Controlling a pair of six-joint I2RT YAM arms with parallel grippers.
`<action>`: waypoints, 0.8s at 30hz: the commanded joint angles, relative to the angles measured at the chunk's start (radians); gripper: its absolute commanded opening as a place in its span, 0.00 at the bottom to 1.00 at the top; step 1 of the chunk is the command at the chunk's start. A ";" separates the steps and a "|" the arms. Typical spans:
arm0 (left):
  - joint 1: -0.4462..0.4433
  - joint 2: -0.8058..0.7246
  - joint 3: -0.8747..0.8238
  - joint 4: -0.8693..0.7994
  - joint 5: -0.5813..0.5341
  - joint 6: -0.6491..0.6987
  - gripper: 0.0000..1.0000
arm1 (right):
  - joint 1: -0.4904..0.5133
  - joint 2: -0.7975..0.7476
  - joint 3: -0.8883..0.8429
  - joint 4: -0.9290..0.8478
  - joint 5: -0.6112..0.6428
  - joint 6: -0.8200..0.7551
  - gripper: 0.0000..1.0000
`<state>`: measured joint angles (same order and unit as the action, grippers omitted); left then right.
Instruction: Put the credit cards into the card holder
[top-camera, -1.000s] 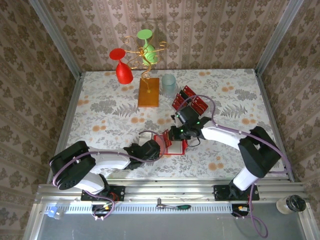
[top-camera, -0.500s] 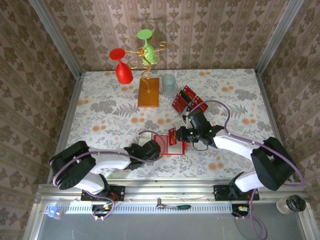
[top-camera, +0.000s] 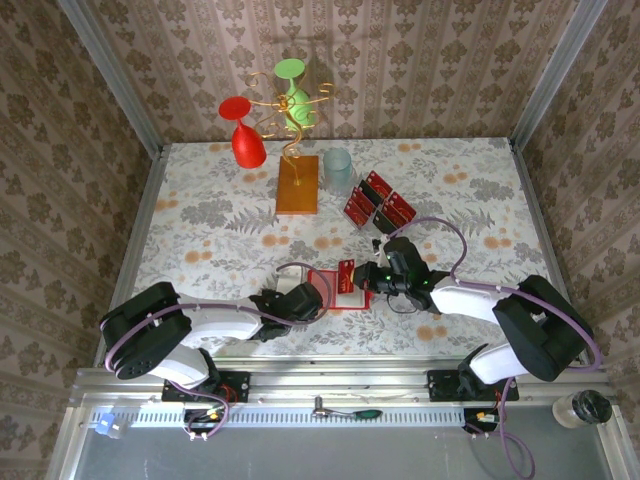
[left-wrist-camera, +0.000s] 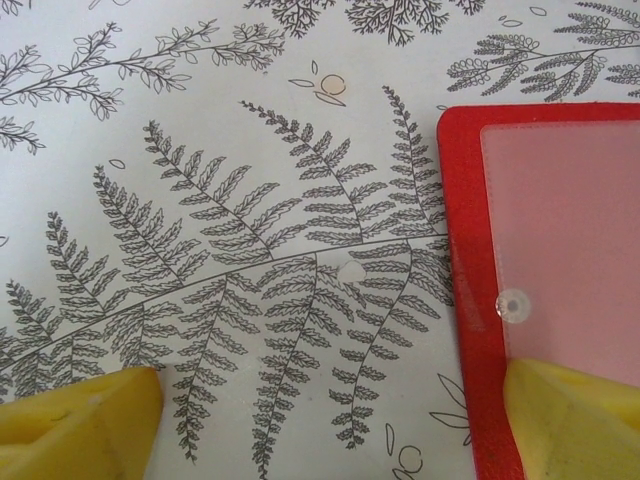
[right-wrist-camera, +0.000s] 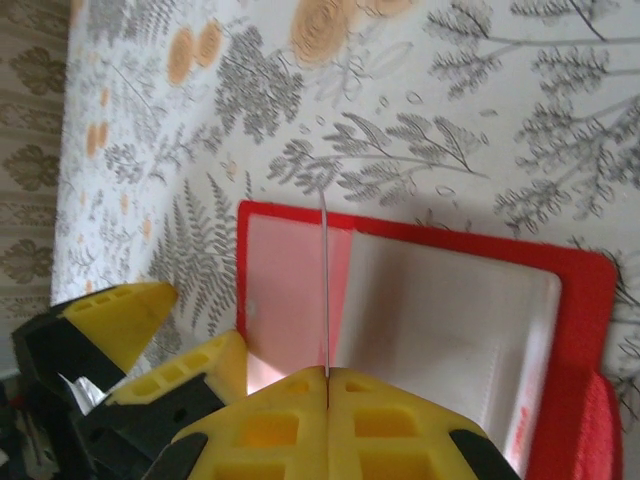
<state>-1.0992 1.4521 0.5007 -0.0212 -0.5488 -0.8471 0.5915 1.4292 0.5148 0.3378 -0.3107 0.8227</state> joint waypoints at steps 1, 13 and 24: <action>-0.010 0.009 0.010 -0.093 -0.029 -0.028 0.89 | -0.001 0.017 -0.014 0.111 0.024 0.027 0.00; -0.021 0.013 0.010 -0.100 -0.036 -0.043 0.89 | 0.004 0.087 -0.013 0.180 0.024 0.041 0.00; -0.022 0.011 0.007 -0.099 -0.037 -0.044 0.89 | 0.007 0.131 -0.046 0.232 0.035 0.044 0.00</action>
<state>-1.1133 1.4521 0.5049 -0.0483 -0.5663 -0.8837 0.5934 1.5440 0.4824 0.5297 -0.3027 0.8642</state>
